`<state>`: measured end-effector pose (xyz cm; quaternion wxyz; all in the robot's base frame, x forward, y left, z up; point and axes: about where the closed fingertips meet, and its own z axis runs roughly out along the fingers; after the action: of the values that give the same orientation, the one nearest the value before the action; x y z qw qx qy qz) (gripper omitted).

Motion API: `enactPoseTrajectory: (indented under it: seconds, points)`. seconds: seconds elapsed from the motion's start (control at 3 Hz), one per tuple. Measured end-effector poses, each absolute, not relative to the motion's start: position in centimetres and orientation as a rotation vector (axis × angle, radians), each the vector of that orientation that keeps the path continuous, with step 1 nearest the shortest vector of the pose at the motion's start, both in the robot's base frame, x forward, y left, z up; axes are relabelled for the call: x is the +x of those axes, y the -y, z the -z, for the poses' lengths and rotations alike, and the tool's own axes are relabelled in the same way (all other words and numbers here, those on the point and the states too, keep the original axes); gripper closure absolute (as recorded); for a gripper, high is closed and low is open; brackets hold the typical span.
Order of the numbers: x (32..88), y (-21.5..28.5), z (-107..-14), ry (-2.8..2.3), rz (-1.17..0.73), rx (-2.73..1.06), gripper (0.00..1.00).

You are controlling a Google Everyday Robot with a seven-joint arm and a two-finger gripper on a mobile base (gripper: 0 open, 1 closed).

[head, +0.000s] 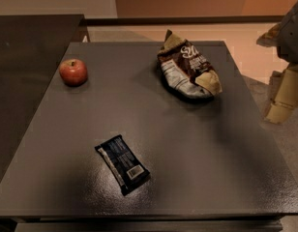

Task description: Move brown chip bag near rxbar blueberry

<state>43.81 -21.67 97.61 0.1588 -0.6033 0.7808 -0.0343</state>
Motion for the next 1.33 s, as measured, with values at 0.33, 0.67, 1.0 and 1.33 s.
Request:
enactPoseTrajectory:
  seconds: [0.33,0.67,1.0,1.33]
  points:
    - [43.9,21.5,-97.7,-2.232,0.098,-1.721,0.00]
    - [45.0,20.5,-97.2,-2.224,0.052,-1.686,0.00]
    - [47.4,19.4,-96.8,-2.242,0.001,-1.606,0.00]
    - [50.6,18.3,-96.3,-2.282,-0.017,-1.499,0.00]
